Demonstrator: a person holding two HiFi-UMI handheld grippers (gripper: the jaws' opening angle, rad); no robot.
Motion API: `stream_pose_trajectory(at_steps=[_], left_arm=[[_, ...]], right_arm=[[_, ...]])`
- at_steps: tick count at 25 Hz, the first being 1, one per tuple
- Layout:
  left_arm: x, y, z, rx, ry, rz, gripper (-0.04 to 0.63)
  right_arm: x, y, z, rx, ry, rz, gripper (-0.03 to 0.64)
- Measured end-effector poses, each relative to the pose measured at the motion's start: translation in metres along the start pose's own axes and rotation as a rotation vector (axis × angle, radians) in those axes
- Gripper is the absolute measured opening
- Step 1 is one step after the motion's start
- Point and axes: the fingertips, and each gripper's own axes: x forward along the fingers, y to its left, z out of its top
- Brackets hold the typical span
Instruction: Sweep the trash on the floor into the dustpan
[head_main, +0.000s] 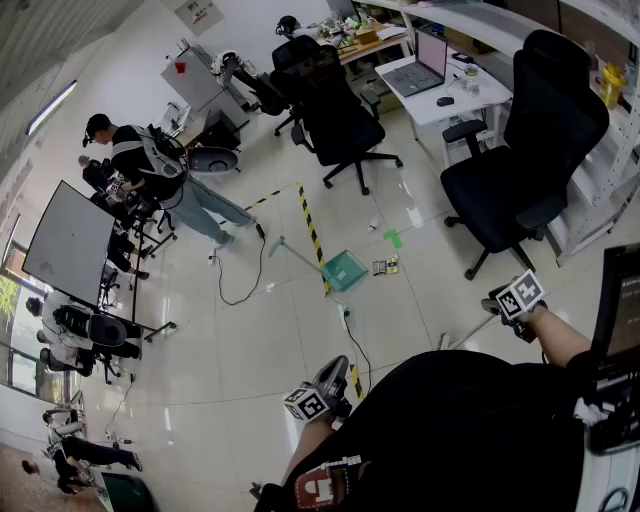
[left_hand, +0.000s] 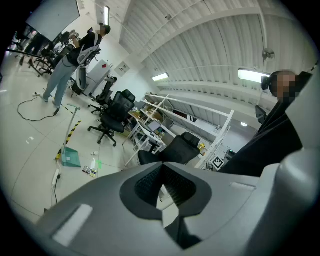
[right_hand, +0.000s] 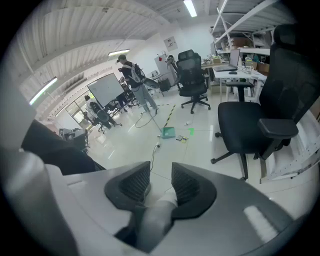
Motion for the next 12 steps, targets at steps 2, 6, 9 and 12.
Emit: stream_pose_trajectory(at_steps=[2, 6, 9, 12], left_arm=[[0.006, -0.004, -0.004, -0.001, 0.003, 0.000, 0.000], [0.014, -0.007, -0.005, -0.004, 0.004, 0.000, 0.000], [0.012, -0.001, 0.001, -0.006, 0.004, 0.008, 0.000], [0.006, 0.015, 0.012, -0.011, -0.001, 0.010, 0.000]], right_arm=[[-0.001, -0.007, 0.000, -0.001, 0.000, 0.001, 0.132], [-0.001, -0.018, 0.004, 0.001, 0.007, 0.005, 0.132], [0.006, -0.021, 0.011, 0.006, 0.010, 0.001, 0.130], [0.017, -0.014, 0.027, 0.004, 0.010, -0.009, 0.130]])
